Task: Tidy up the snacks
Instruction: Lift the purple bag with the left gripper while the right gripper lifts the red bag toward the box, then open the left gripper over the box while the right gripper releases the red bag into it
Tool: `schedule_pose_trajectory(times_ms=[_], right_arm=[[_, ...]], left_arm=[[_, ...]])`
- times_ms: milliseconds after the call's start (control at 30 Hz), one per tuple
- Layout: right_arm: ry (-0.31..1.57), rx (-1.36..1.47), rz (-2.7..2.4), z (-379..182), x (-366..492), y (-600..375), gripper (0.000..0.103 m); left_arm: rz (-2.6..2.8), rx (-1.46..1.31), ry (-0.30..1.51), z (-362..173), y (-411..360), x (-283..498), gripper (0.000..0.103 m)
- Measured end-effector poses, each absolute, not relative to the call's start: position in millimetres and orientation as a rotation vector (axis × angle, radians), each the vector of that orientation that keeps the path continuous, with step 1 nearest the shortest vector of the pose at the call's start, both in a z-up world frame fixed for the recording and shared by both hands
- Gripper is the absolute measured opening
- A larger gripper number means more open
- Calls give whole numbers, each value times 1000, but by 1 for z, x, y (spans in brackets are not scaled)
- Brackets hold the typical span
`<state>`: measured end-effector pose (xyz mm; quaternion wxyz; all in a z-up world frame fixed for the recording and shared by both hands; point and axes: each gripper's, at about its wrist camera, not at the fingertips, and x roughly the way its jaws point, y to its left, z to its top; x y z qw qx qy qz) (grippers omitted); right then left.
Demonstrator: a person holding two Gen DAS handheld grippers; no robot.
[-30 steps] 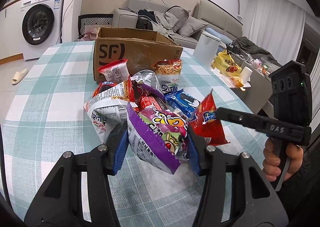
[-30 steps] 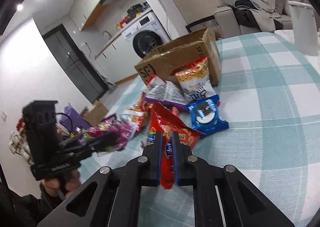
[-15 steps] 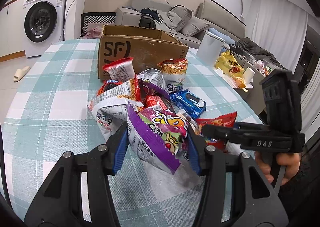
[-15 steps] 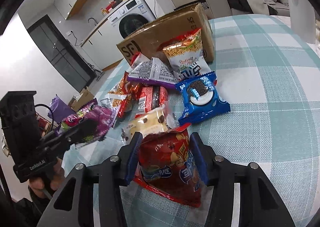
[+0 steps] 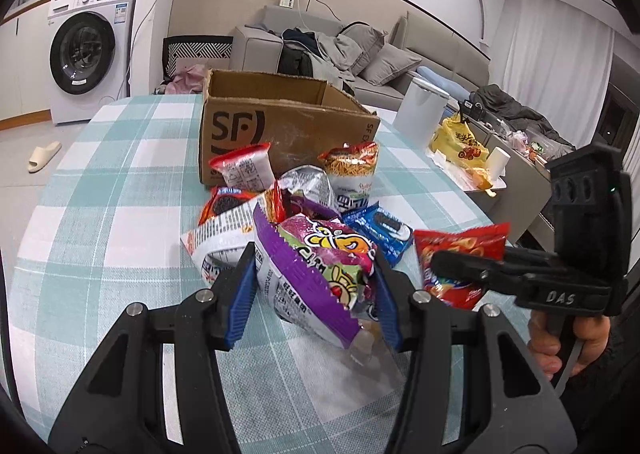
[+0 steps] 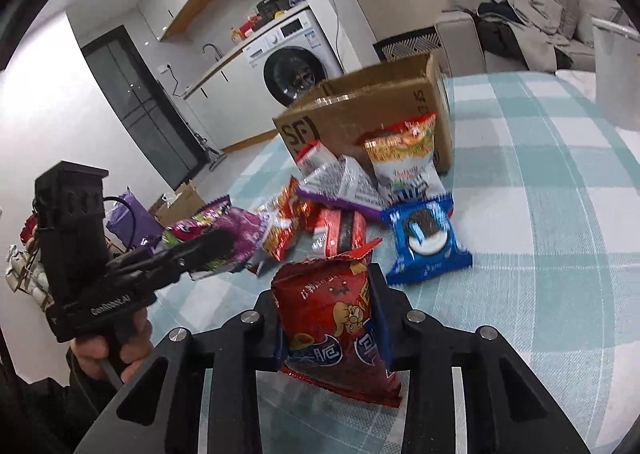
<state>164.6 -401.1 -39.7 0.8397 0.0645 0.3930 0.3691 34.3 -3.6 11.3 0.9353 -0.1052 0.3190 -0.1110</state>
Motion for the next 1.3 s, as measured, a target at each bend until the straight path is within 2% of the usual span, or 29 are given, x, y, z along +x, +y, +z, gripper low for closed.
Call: schedule_pose_trajectory(times_ms=[433,1300], right_arm=[[703,127,788,14,183,-389,33],[578,190,740,64,245,-368,33]], left_arm=[[-200,-209,605,33,5,59,49],[-150,-164,579,63,18,128,49]])
